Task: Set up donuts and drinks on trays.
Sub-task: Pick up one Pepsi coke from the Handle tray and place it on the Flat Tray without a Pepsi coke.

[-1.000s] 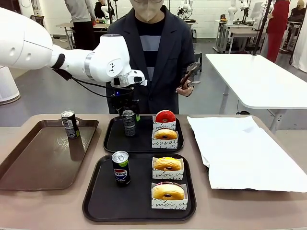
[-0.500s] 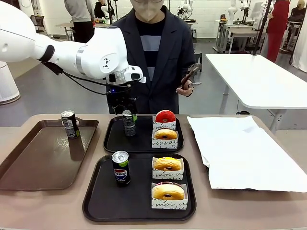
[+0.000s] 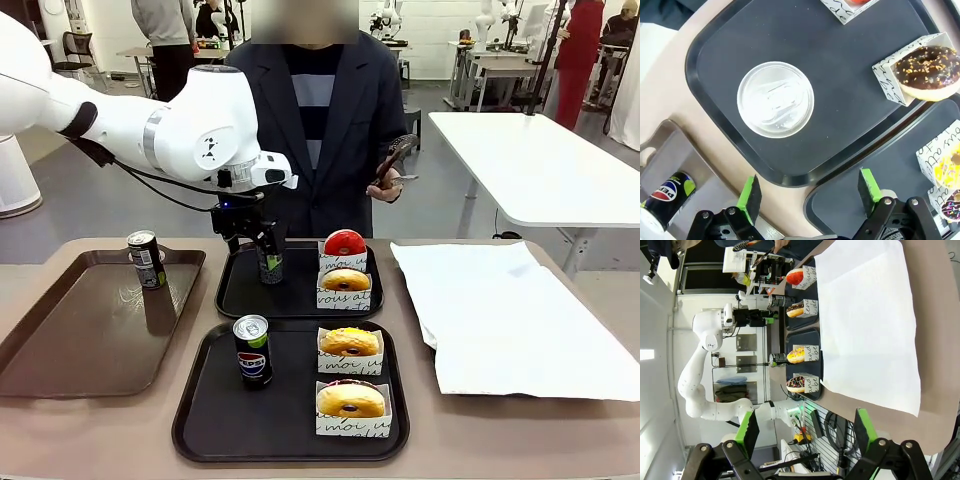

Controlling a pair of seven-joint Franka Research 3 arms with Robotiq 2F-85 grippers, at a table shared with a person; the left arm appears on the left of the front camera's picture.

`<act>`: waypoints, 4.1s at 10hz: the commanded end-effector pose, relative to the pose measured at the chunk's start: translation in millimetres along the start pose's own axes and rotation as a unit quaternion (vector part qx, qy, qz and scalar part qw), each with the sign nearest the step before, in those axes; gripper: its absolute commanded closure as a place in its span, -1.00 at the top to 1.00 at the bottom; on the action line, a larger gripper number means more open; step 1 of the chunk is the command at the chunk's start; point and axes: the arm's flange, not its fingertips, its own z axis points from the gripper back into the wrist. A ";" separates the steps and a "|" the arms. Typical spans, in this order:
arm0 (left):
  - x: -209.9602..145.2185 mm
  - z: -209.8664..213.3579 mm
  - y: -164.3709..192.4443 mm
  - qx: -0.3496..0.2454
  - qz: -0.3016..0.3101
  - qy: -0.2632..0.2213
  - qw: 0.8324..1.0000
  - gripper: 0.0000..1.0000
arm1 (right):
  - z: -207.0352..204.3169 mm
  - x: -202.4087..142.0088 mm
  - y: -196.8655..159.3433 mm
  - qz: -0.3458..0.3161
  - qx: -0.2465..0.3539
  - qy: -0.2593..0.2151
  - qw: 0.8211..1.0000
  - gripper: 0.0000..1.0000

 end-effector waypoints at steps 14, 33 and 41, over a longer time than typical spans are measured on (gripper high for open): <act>-157.5 30.1 76.0 -0.025 0.080 -0.006 0.996 1.00 | 0.6 0.7 -0.5 0.008 0.008 -0.003 1.000 1.00; -313.3 60.0 255.5 -0.477 0.161 -0.157 0.849 1.00 | 0.6 0.7 -0.5 0.008 0.008 -0.003 1.000 1.00; -377.1 33.9 341.8 -0.506 0.285 -0.252 0.774 1.00 | 0.6 0.7 -0.5 0.008 0.008 -0.003 1.000 1.00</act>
